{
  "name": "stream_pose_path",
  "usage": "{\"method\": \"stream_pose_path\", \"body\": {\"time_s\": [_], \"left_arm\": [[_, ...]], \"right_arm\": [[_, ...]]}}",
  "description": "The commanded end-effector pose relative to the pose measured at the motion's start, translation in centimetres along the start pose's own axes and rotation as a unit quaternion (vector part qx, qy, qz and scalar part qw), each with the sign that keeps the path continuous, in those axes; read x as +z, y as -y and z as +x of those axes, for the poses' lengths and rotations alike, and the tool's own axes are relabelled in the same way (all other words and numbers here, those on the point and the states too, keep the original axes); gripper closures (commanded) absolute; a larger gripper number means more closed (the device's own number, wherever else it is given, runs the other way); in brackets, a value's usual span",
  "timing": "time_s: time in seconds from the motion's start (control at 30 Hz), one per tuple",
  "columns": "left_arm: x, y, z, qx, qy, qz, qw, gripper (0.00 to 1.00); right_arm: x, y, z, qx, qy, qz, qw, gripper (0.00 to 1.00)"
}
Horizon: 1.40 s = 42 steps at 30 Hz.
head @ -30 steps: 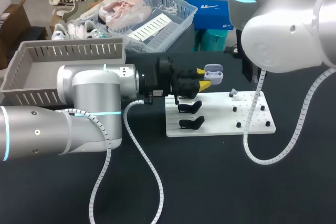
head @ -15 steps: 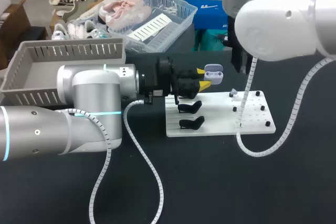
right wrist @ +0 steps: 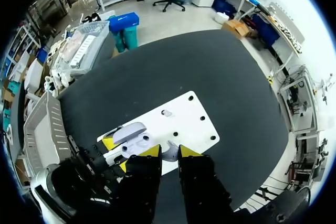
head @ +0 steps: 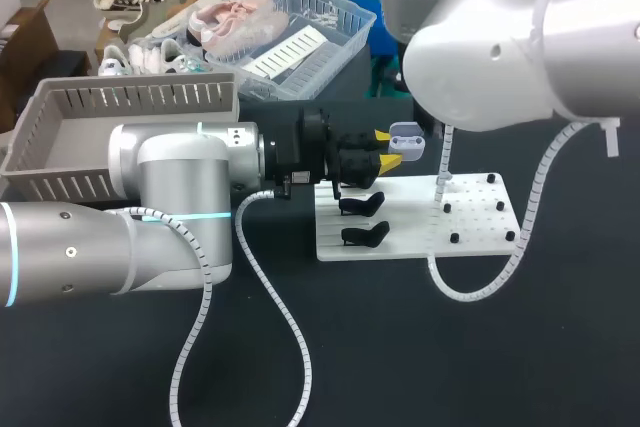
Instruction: Pick up each earbud case from the left stands, insert the matching earbuds, close the lid, and place the case in the box.
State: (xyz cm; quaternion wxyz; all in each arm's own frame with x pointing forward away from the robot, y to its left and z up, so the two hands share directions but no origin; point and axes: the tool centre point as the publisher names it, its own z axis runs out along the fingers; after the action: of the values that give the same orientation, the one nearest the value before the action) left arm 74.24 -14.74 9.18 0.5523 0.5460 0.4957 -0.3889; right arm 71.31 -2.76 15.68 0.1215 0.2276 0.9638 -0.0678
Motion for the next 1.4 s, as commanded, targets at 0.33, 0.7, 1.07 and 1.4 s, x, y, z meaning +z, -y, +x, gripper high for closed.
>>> {"method": "stream_pose_path", "body": {"time_s": [0.33, 0.7, 1.07, 1.4], "left_arm": [[0.0, 0.1, 0.0, 0.001, 0.0, -0.002, 1.0, 1.0], [0.0, 0.1, 0.0, 0.001, 0.0, -0.002, 1.0, 1.0], [0.0, 0.1, 0.0, 0.001, 0.0, -0.002, 1.0, 1.0], [0.0, 0.1, 0.0, 0.001, 0.0, -0.002, 1.0, 1.0]], "right_arm": [[-0.3, -1.8, 0.5, -0.017, 0.012, 0.003, 1.0, 1.0], [0.3, -2.3, 0.9, -0.022, 0.012, -0.001, 1.0, 1.0], [0.5, -2.5, 1.0, -0.02, 0.01, -0.001, 1.0, 1.0], [1.2, -2.8, 1.0, -0.022, 0.003, 0.004, 1.0, 1.0]]}}
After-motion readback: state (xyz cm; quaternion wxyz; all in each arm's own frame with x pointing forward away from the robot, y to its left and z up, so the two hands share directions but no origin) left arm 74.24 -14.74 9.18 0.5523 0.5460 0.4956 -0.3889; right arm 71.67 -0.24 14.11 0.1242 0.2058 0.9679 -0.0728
